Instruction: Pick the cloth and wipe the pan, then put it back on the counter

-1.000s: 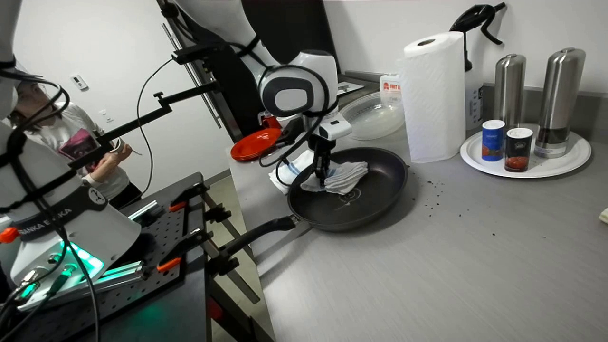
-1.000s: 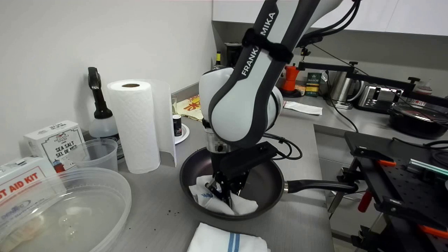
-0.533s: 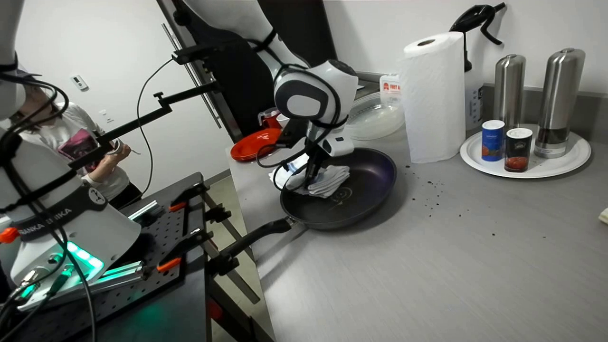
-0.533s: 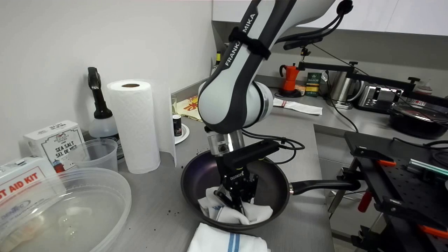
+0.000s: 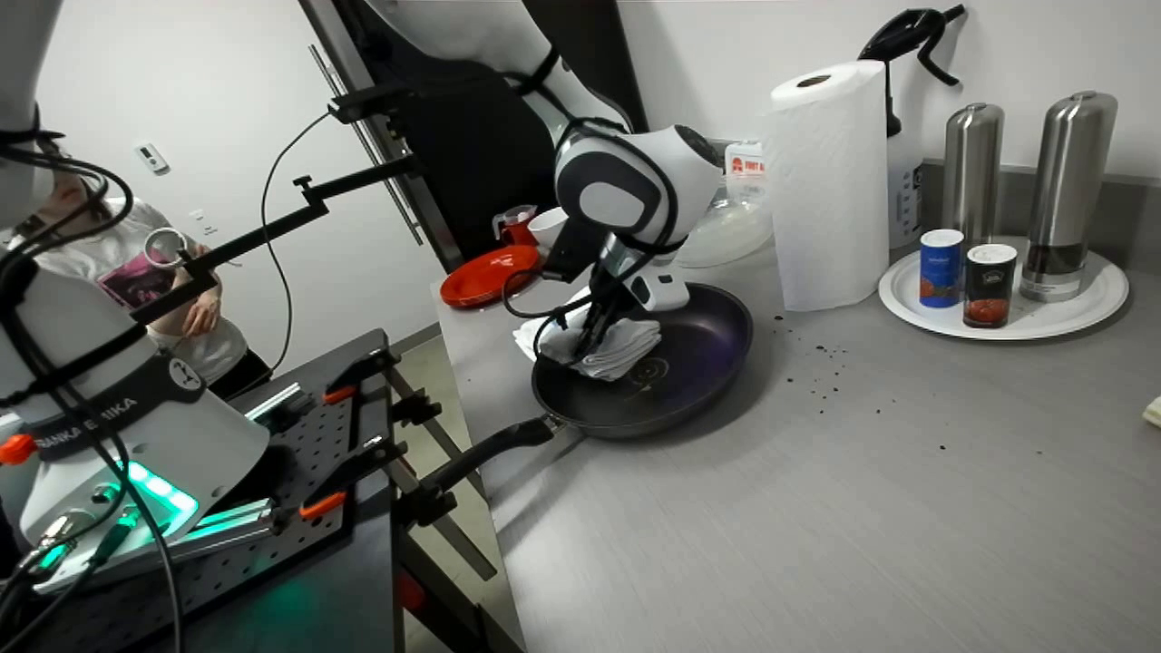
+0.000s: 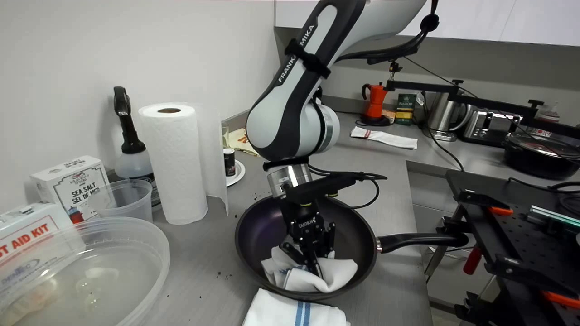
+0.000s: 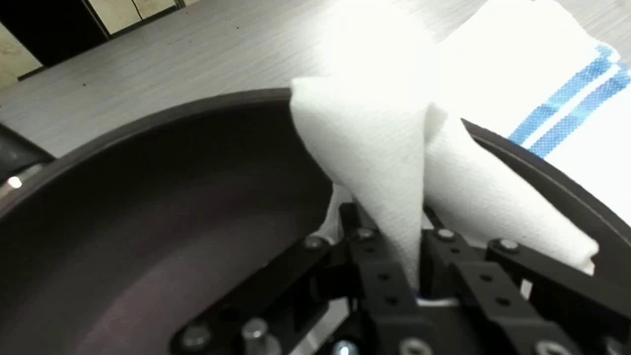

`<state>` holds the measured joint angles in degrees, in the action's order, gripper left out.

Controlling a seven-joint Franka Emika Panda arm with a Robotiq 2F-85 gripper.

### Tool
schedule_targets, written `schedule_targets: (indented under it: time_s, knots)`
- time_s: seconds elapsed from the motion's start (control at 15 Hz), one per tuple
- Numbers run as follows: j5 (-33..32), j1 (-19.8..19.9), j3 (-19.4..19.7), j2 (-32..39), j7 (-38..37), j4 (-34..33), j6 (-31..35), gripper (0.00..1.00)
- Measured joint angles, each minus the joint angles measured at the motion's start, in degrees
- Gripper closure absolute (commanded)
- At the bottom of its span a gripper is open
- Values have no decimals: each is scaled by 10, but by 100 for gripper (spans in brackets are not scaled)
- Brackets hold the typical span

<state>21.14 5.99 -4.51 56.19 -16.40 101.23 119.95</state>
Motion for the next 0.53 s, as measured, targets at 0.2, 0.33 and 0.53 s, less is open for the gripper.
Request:
schedule_targets:
  time_s: [0.2,0.33,0.53]
  knots:
    - [1,6,0,-9,22,-14,-24,96]
    - [1,9,1,-25,34,-15,-26,96]
    - [-1,8,19,-60,39,-9,-19,96]
